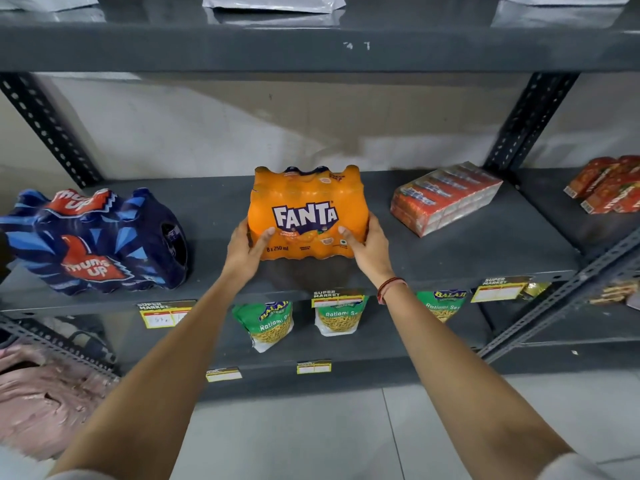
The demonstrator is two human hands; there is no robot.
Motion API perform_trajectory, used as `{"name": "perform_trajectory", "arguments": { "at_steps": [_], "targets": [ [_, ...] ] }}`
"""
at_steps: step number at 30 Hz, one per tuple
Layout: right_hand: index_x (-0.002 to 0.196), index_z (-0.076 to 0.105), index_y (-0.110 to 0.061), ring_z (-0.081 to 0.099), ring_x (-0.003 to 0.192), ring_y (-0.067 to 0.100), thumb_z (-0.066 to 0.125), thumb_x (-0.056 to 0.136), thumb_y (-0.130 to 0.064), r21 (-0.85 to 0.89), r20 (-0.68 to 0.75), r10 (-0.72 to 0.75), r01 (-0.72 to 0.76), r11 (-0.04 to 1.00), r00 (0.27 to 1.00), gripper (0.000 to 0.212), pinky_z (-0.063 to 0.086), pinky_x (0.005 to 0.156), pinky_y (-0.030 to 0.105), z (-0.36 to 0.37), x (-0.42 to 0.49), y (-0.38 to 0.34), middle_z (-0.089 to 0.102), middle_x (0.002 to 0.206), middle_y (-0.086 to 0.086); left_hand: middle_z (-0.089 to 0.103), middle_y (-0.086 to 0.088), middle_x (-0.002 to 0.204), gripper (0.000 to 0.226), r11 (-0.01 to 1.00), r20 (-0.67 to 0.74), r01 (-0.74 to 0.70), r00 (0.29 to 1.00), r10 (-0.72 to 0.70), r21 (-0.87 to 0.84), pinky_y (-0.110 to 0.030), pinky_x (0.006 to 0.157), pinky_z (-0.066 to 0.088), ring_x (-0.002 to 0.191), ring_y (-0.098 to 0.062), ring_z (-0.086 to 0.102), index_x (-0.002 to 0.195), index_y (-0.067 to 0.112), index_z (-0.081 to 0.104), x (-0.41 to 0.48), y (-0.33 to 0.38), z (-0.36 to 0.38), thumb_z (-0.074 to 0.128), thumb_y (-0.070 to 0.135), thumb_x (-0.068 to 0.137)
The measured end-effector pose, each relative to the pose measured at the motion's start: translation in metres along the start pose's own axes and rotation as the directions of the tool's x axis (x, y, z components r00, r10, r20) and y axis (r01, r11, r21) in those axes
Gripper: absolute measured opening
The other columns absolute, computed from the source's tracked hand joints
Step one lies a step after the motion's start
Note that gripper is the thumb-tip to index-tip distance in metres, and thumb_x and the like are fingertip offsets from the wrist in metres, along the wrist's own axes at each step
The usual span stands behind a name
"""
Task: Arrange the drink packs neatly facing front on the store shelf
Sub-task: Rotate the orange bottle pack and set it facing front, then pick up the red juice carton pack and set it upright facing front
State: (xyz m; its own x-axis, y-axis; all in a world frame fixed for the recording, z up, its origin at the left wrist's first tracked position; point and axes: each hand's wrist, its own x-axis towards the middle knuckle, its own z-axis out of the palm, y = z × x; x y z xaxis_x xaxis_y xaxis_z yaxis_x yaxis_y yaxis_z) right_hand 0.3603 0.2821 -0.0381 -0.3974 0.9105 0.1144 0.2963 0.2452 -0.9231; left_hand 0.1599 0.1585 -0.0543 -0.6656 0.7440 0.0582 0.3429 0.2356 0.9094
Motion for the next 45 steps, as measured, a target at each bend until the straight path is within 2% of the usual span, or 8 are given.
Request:
{"name": "perform_trajectory", "arguments": {
  "at_steps": [22, 29, 32, 34, 37, 39, 43, 45],
  "targets": [
    [0.136, 0.036, -0.008, 0.054, 0.120, 0.033, 0.062, 0.086, -0.038, -0.082, 0.011, -0.033, 0.033, 0.996, 0.999, 0.063, 0.048, 0.097, 0.046, 0.009, -0.049, -0.011, 0.052, 0.135, 0.015, 0.051, -0.011, 0.134, 0.064, 1.000, -0.040, -0.027, 0.999, 0.027, 0.005, -0.030, 0.084, 0.048, 0.114, -0.023, 0.055, 0.136, 0.011, 0.036, -0.056, -0.005, -0.028, 0.054, 0.047, 0.087],
    [0.136, 0.036, -0.010, 0.055, 0.119, 0.031, 0.062, 0.085, -0.041, -0.060, -0.013, -0.060, 0.059, 0.996, 0.998, 0.064, 0.049, 0.095, 0.043, 0.012, -0.051, -0.005, 0.053, 0.135, 0.013, 0.052, -0.011, 0.134, 0.061, 0.999, -0.043, -0.032, 0.999, 0.032, 0.002, -0.037, 0.091, 0.048, 0.117, -0.027, 0.054, 0.137, 0.012, 0.037, -0.056, -0.003, -0.027, 0.053, 0.045, 0.088],
    [0.135, 0.037, -0.010, 0.055, 0.119, 0.031, 0.062, 0.084, -0.040, -0.032, -0.011, -0.069, 0.069, 0.997, 0.998, 0.064, 0.049, 0.094, 0.042, 0.012, -0.051, -0.003, 0.054, 0.134, 0.013, 0.054, -0.009, 0.133, 0.058, 1.000, -0.064, -0.013, 0.998, 0.012, -0.026, -0.032, 0.088, 0.048, 0.115, -0.023, 0.056, 0.135, 0.012, 0.039, -0.060, 0.001, -0.026, 0.054, 0.043, 0.088],
    [0.135, 0.037, -0.011, 0.055, 0.119, 0.030, 0.063, 0.084, -0.040, -0.015, 0.005, -0.072, 0.072, 0.997, 0.997, 0.064, 0.049, 0.093, 0.041, 0.011, -0.050, -0.002, 0.054, 0.134, 0.012, 0.055, -0.006, 0.132, 0.058, 0.996, -0.141, -0.012, 0.990, 0.000, -0.083, -0.020, 0.084, 0.046, 0.112, -0.015, 0.056, 0.134, 0.011, 0.040, -0.070, 0.005, -0.022, 0.057, 0.042, 0.088],
    [0.135, 0.038, -0.014, 0.054, 0.120, 0.026, 0.065, 0.083, -0.041, 0.059, 0.065, -0.053, 0.049, 0.997, 0.997, 0.065, 0.048, 0.092, 0.033, 0.004, -0.049, 0.003, 0.053, 0.135, 0.009, 0.051, -0.005, 0.132, 0.057, 0.976, -0.391, -0.020, 0.918, -0.068, -0.217, -0.008, 0.084, 0.040, 0.113, -0.009, 0.054, 0.133, 0.011, 0.041, -0.100, 0.009, 0.003, 0.058, 0.041, 0.088],
    [0.135, 0.040, -0.014, 0.054, 0.120, 0.020, 0.066, 0.081, -0.042, 0.095, 0.065, -0.047, 0.040, 0.995, 0.997, 0.066, 0.047, 0.092, 0.030, -0.006, -0.045, 0.009, 0.054, 0.135, 0.008, 0.050, -0.001, 0.120, 0.043, 0.983, -0.475, -0.039, 0.878, -0.052, -0.179, -0.004, 0.075, 0.037, 0.097, 0.002, 0.053, 0.125, 0.016, 0.046, -0.123, 0.015, 0.033, 0.056, 0.039, 0.090],
    [0.128, 0.049, -0.013, 0.053, 0.110, 0.010, 0.066, 0.082, -0.041, 0.098, -0.051, -0.056, 0.061, 0.993, 0.997, 0.057, 0.046, 0.089, 0.024, -0.043, -0.032, 0.020, 0.057, 0.127, 0.004, 0.060, 0.004, 0.098, 0.014, 0.981, -0.281, -0.114, 0.957, 0.067, -0.156, -0.016, 0.075, 0.044, 0.088, -0.004, 0.057, 0.106, 0.026, 0.054, -0.144, 0.038, 0.089, 0.056, 0.026, 0.091],
    [0.122, 0.054, -0.012, 0.056, 0.105, 0.011, 0.066, 0.083, -0.039, 0.102, -0.130, -0.058, 0.072, 0.992, 0.990, 0.049, 0.048, 0.086, 0.021, -0.067, -0.020, 0.027, 0.060, 0.118, 0.001, 0.063, 0.007, 0.090, 0.009, 0.974, -0.167, -0.175, 0.974, 0.151, -0.145, -0.009, 0.070, 0.044, 0.082, -0.006, 0.061, 0.099, 0.027, 0.058, -0.135, 0.062, 0.112, 0.057, 0.022, 0.091]
  ]
}}
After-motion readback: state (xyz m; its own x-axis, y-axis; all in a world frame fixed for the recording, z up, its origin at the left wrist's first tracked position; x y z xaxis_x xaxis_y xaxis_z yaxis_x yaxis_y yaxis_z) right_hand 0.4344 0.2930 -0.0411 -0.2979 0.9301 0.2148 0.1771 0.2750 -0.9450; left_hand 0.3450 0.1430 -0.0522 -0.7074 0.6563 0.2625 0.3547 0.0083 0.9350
